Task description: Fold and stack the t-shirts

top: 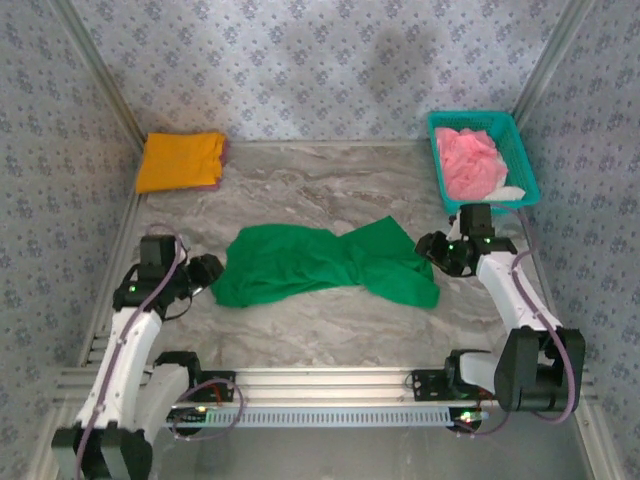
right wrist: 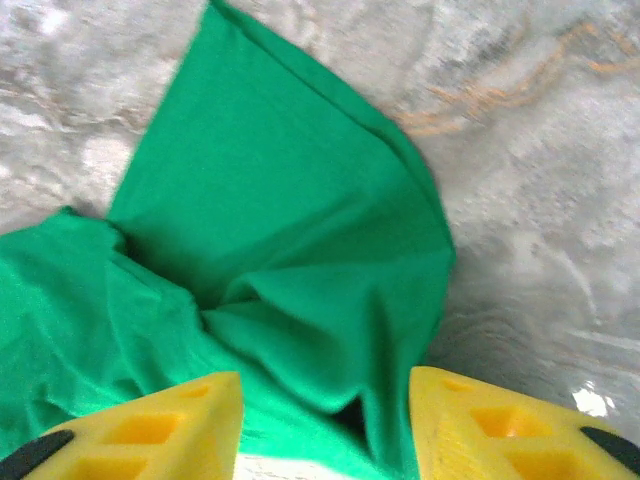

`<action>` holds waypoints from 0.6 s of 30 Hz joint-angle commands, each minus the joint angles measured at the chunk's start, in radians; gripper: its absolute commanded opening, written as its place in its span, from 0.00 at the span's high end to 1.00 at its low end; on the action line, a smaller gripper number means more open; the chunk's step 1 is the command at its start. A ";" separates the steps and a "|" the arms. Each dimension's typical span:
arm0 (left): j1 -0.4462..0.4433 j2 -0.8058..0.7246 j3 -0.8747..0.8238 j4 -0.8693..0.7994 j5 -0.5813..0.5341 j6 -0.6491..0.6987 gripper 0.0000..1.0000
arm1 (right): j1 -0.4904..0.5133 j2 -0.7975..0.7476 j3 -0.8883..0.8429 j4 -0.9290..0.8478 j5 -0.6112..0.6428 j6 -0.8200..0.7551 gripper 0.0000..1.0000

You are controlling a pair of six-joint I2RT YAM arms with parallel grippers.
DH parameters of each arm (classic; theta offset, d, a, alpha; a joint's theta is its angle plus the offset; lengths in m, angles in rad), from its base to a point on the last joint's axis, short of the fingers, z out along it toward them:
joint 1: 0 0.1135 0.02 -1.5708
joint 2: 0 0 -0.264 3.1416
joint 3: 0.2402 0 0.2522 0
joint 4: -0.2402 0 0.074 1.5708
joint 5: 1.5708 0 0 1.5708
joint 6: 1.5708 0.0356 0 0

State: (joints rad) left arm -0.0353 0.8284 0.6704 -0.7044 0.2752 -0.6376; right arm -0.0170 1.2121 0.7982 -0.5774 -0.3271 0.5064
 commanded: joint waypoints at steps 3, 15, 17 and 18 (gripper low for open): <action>-0.034 0.021 0.151 0.051 -0.089 0.065 0.26 | 0.007 0.018 0.025 0.021 0.082 -0.028 0.48; -0.176 0.876 0.681 0.192 0.001 0.372 0.25 | 0.098 0.139 0.155 0.202 0.100 -0.016 0.46; -0.181 0.993 0.762 0.155 -0.011 0.392 0.21 | 0.116 0.146 0.171 0.213 0.113 -0.024 0.41; -0.182 1.029 0.780 0.150 -0.012 0.402 0.19 | 0.124 0.157 0.179 0.209 0.120 -0.027 0.35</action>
State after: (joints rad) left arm -0.2184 1.7996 1.3815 -0.5213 0.2684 -0.3046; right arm 0.0879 1.3510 0.9356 -0.3916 -0.2417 0.4992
